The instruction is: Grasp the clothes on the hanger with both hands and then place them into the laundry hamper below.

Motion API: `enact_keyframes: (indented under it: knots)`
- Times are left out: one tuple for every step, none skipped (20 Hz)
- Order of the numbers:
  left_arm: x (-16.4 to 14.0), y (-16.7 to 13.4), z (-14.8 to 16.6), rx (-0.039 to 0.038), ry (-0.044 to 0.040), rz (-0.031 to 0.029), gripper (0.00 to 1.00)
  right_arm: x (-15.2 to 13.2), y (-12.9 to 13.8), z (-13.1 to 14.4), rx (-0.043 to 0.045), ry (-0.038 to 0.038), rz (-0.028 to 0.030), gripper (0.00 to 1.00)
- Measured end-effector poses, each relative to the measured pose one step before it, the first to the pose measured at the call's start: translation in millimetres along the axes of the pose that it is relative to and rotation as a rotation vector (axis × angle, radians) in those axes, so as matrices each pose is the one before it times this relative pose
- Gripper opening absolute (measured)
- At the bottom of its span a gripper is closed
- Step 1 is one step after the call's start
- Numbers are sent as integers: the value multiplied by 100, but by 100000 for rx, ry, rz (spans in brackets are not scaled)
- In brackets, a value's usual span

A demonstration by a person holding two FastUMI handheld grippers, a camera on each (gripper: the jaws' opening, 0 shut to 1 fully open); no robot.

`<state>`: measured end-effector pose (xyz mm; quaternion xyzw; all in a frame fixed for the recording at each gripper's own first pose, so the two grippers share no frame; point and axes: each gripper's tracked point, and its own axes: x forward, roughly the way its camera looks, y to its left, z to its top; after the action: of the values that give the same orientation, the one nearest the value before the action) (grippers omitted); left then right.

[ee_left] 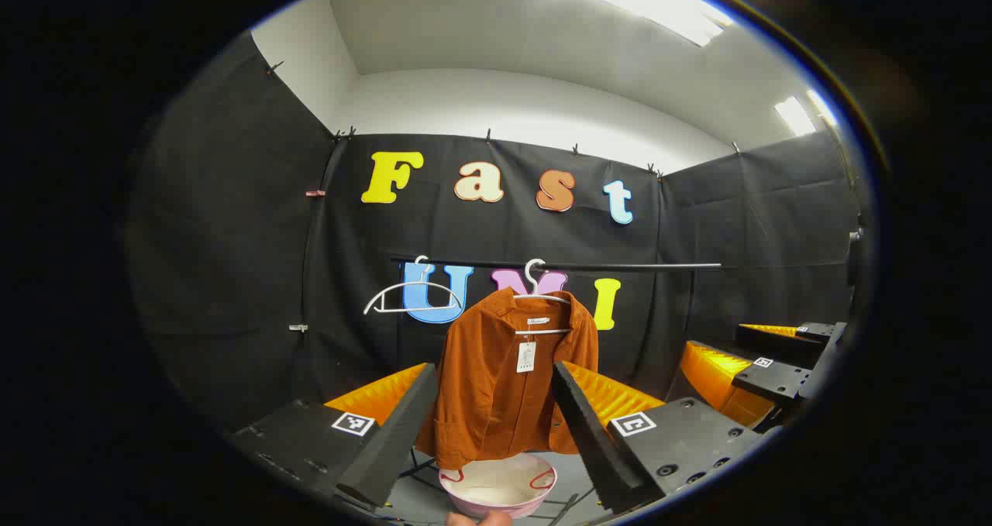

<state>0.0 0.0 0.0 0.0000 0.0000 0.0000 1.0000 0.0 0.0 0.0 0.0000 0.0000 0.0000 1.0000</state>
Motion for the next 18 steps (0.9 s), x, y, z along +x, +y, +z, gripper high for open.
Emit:
enact_keyframes:
  knots:
    - [52,-69,79,128,-185,-197,95,31,94,81,-166,-187,183,99]
    - [-84,8,92,131,-162,-45,95,19,127,31,-132,-131,203,99]
    - [-66,9,23,11,-245,-158,95,-22,94,114,-113,-160,100,99]
    - [-65,-81,137,24,-308,-191,95,93,149,119,-130,-243,18,99]
    - [-15,174,31,19,-220,-122,95,-64,19,110,-17,-262,69,99]
    - [-64,-48,-86,69,-116,-252,95,99,165,98,-51,-194,111,99]
    - [52,18,77,168,-47,-241,95,86,16,-44,-64,-9,-121,99]
    - [-5,-17,-117,212,59,-80,95,96,47,-27,61,-16,-52,99]
    - [37,3,48,187,-62,-100,95,27,63,-99,-36,203,-103,99]
    - [-38,21,107,86,-32,54,95,-50,-49,-142,-44,261,-115,99]
    - [117,34,-23,-40,-36,263,95,12,-18,-53,-39,318,-209,99]
    - [32,7,64,-162,68,193,95,121,-9,-127,35,281,-160,99]
    - [10,95,-69,-188,60,237,95,-18,4,-45,46,171,-85,99]
    - [74,-6,53,-91,33,-118,98,92,-60,22,-89,161,-198,99]
    - [164,74,-167,151,217,-34,95,93,-108,-74,-39,60,-298,99]
    - [71,16,-26,243,69,113,95,137,-83,15,94,46,-391,99]
    - [63,-69,-108,340,83,6,95,247,-87,5,144,202,-369,99]
    - [75,-121,-63,295,193,48,95,271,-12,-137,117,408,-38,99]
